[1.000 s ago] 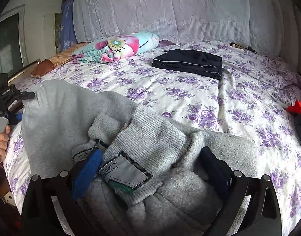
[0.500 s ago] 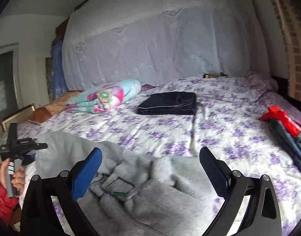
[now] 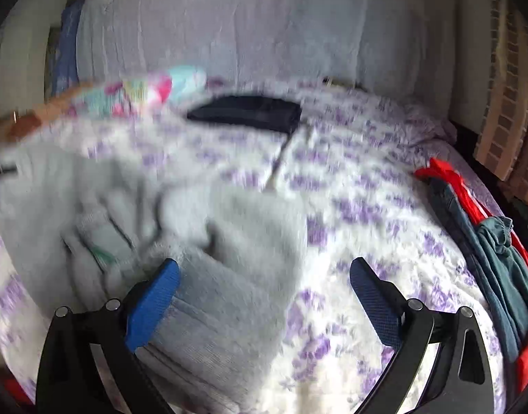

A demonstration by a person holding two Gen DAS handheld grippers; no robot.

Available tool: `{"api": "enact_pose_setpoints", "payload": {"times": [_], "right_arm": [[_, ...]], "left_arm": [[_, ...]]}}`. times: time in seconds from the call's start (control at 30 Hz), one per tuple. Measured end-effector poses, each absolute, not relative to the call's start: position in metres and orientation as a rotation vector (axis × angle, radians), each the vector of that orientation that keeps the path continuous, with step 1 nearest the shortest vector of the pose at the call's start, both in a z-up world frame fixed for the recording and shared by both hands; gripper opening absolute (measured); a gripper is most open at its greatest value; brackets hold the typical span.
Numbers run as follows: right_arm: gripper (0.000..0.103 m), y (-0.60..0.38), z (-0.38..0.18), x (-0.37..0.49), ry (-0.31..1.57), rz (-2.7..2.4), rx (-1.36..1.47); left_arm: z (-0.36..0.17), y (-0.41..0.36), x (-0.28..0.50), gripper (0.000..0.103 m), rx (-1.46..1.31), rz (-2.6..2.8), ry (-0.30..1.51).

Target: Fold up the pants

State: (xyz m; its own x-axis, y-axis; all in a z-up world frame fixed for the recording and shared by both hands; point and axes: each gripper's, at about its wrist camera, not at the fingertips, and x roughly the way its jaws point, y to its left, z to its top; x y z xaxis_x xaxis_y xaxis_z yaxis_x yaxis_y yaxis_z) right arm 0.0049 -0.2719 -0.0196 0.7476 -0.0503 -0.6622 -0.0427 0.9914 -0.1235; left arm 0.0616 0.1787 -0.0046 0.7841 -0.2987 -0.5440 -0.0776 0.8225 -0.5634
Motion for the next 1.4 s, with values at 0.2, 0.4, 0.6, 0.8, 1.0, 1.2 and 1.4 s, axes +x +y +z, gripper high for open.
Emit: {"api": "enact_pose_setpoints", "payload": {"times": [0.2, 0.4, 0.6, 0.8, 1.0, 1.2, 1.4], "right_arm": [[0.099, -0.334, -0.003, -0.022, 0.535, 0.106, 0.204], [0.099, -0.441, -0.051, -0.026, 0.471, 0.139, 0.87], [0.099, -0.426, -0.049, -0.023, 0.485, 0.108, 0.783], [0.099, -0.434, -0.053, -0.028, 0.455, 0.138, 0.832], [0.099, -0.428, -0.047, -0.031, 0.418, 0.243, 0.83], [0.099, -0.429, -0.048, -0.031, 0.416, 0.231, 0.853], [0.099, -0.45, -0.06, -0.042, 0.329, 0.253, 0.986]], "left_arm": [[0.061, 0.124, 0.028, 0.032, -0.392, -0.128, 0.523], [0.125, 0.012, -0.007, 0.032, -0.087, -0.256, 0.357], [0.099, -0.134, -0.005, 0.027, 0.097, -0.53, 0.448], [0.028, -0.178, -0.009, 0.028, 0.218, -0.529, 0.476], [0.051, -0.15, -0.018, 0.025, 0.164, -0.524, 0.417], [0.093, -0.165, -0.044, 0.024, 0.159, -0.539, 0.306], [0.041, -0.23, -0.047, 0.025, 0.355, -0.588, 0.421]]}}
